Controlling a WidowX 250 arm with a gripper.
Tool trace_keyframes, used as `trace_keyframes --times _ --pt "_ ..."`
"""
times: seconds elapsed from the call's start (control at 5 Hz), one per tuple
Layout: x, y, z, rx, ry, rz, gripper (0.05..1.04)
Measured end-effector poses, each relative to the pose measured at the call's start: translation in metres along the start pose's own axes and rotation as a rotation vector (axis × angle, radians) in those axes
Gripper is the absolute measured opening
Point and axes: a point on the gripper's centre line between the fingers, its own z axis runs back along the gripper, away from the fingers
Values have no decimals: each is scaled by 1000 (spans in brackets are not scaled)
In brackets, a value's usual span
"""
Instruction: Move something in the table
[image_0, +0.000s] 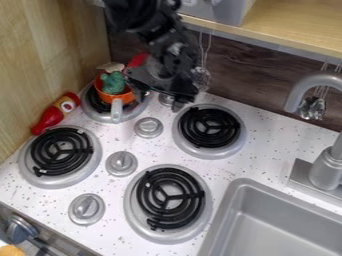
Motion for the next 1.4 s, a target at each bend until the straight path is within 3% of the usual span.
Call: trace_keyframes --times 0.4,0.6,1.0,1.4 --pt "15 49 -13 29 -105 -124 996" --pt "9 65 -28 24 -99 -196 996" --pt "23 102 -54 -70 -105 -351 996" --pt "33 116 -70 -107 -97 -386 996"
